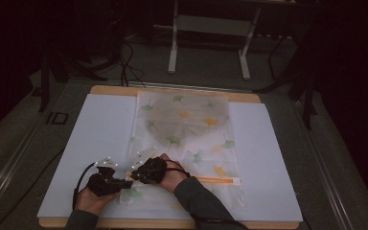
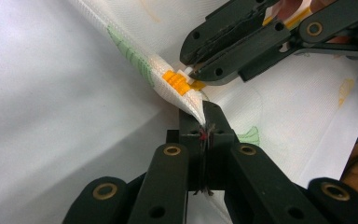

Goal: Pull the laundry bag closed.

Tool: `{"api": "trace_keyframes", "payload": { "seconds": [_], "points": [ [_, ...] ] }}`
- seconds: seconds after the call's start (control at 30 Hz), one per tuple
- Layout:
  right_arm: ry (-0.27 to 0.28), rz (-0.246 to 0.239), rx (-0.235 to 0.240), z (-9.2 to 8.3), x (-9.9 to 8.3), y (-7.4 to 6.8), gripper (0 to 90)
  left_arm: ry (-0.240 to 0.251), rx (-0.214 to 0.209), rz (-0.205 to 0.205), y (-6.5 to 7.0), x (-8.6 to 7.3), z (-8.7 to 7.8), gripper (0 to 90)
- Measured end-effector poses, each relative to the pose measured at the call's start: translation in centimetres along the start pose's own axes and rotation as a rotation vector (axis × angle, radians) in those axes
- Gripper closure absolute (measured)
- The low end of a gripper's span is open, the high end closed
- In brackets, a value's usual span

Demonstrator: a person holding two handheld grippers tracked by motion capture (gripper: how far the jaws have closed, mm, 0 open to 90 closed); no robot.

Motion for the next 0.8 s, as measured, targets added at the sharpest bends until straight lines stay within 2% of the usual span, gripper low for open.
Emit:
{"api": "trace_keyframes", "payload": {
  "seconds": [0.23,0.3,0.5,0.8],
  "points": [
    [-0.009,-0.006,0.001,-0.06,-0.18,-0.01,84.6,0.005,-0.001,-0.001,-0.03,0.01,-0.07,88.4],
    [-0.031,-0.015,0.001,0.07,-0.52,-0.04,84.6,0.004,-0.001,-0.001,-0.04,-0.01,-0.14,88.4],
    [-0.046,-0.027,-0.001,0.11,-0.71,-0.11,84.6,0.008,-0.001,-0.001,-0.04,-0.02,-0.16,88.3],
    [-0.059,-0.024,0.004,0.19,-1.01,-0.14,84.7,0.014,0.000,-0.003,0.00,0.01,-0.28,88.4]
  ]
}}
Point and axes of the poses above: each handheld gripper's, and its own axes: z roughly forward along the jaws, x roughly out of its top, y roughly to its right, the point moved 8 cm from there along z, roughly forward along the jaws, and after that the axes turned 10 degrees about -z, right-handed, at the moved point
